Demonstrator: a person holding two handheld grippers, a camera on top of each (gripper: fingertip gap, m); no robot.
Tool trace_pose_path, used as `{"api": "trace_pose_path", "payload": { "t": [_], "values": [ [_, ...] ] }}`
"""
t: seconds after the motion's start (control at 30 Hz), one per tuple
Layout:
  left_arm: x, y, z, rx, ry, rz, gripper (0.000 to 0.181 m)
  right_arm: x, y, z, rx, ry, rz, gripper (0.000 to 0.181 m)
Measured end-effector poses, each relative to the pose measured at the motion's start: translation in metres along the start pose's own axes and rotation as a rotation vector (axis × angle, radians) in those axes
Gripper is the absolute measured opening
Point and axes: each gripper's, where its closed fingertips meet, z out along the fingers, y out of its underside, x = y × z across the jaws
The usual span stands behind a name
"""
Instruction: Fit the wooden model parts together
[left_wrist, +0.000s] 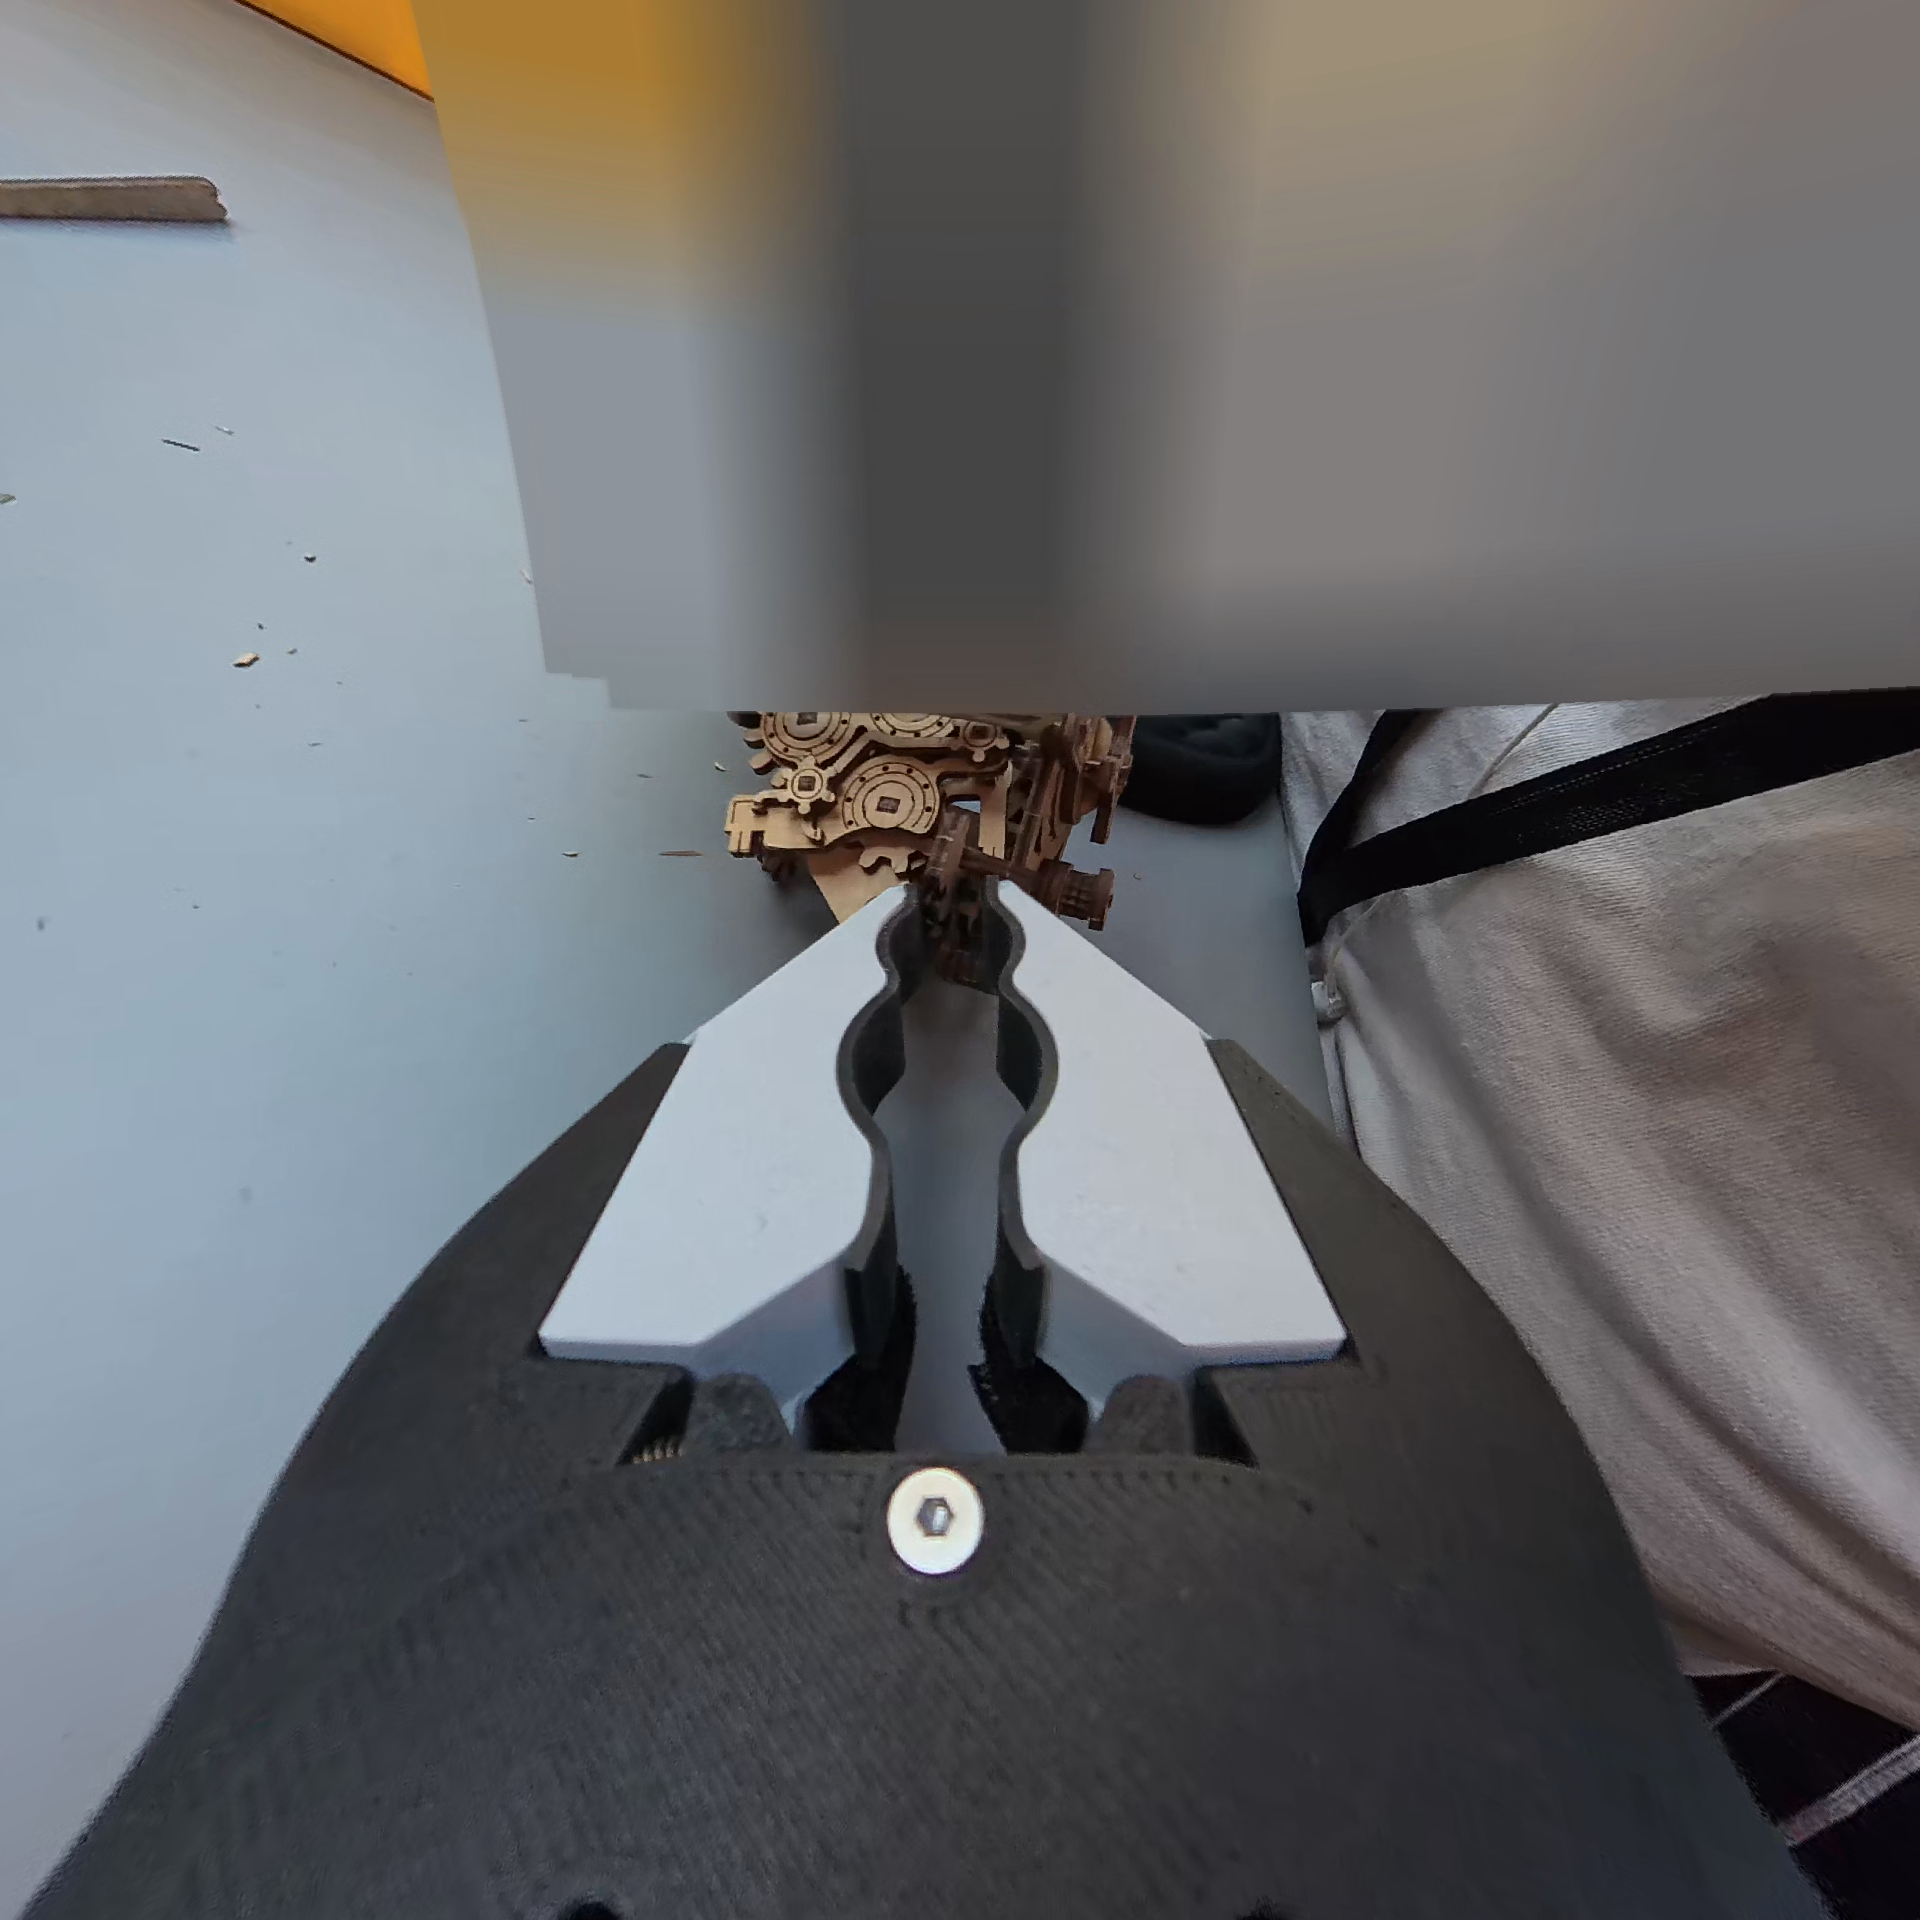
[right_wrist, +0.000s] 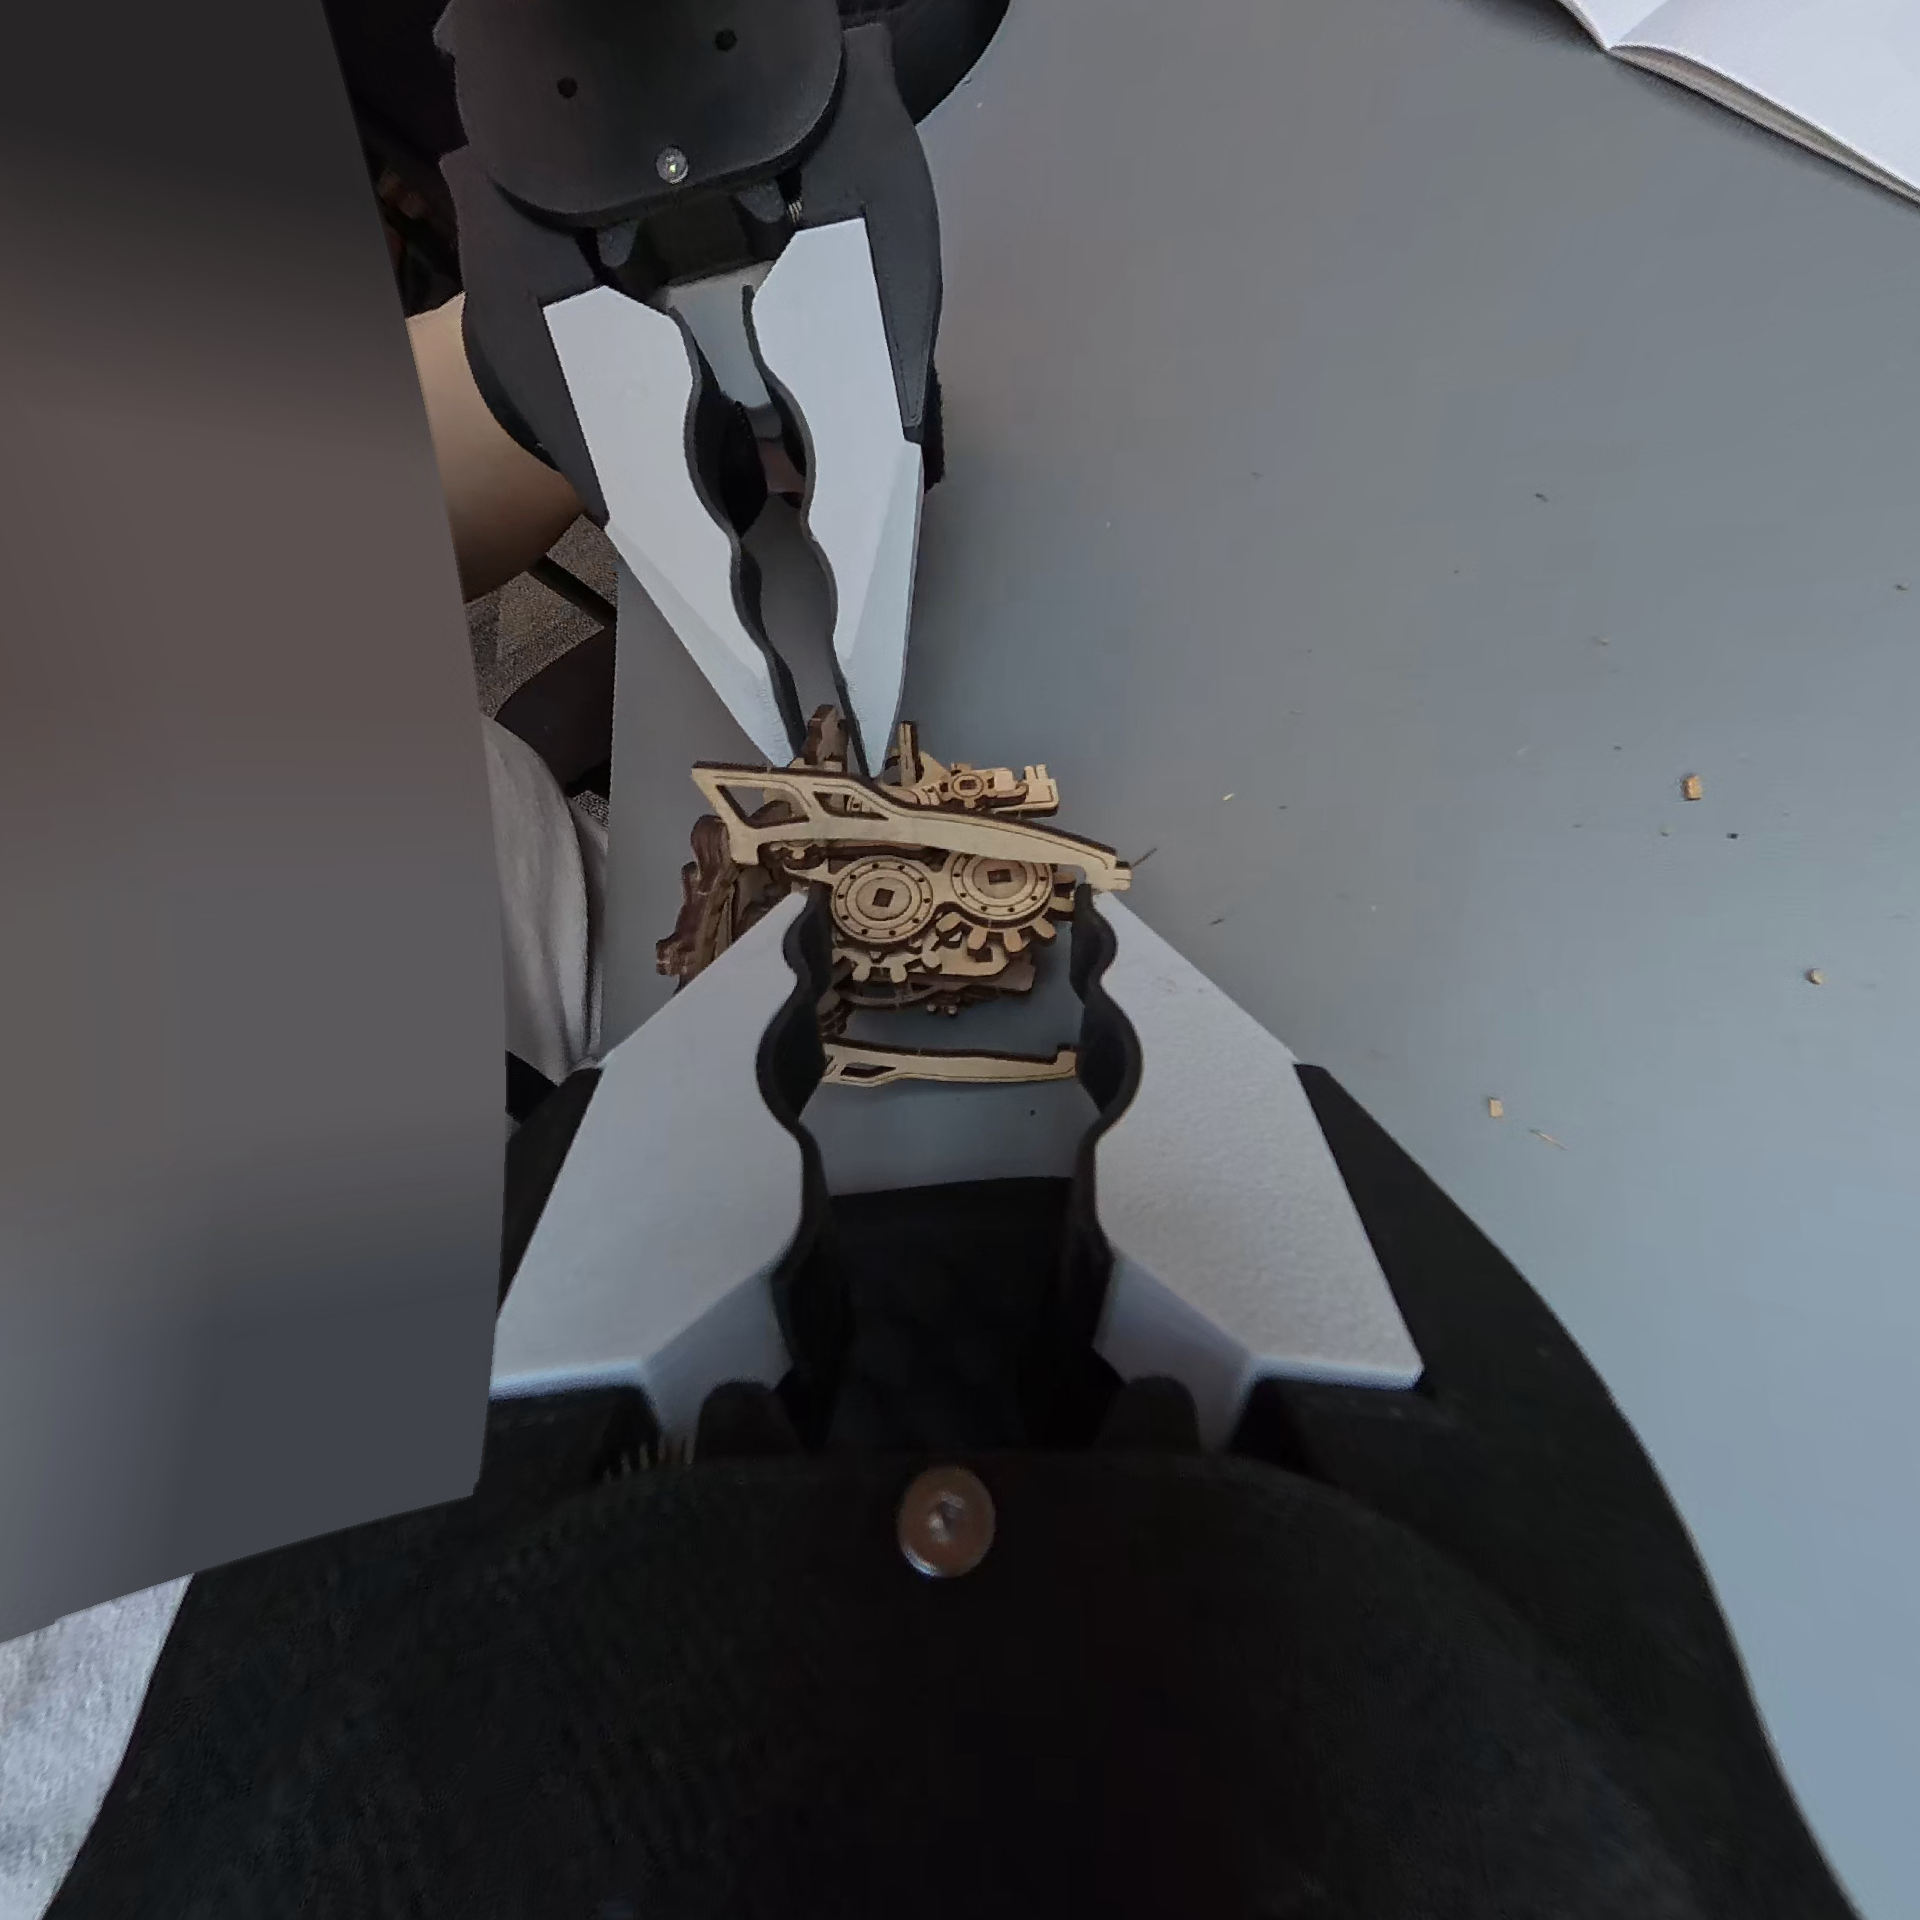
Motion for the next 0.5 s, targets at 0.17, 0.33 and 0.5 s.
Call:
{"api": "trace_pose_path", "payload": {
  "t": [0.17, 0.33, 0.5],
  "values": [
    [0.0022, -0.0006, -0.0015, 0.003, 0.031, 0.002, 0.012, -0.0012, 0.0005, 0.0002, -0.002, -0.001, -0.003, 0.046],
    [0.0068, -0.0025, -0.0033, 0.021, 0.078, -0.009, 0.017, -0.0023, 0.0001, -0.0001, 0.006, -0.011, -0.001, 0.046],
    [0.0055, -0.0024, -0.0025, 0.02, 0.065, -0.005, 0.017, -0.0014, -0.0002, -0.0005, 0.008, -0.009, 0.004, 0.046]
  ]
}}
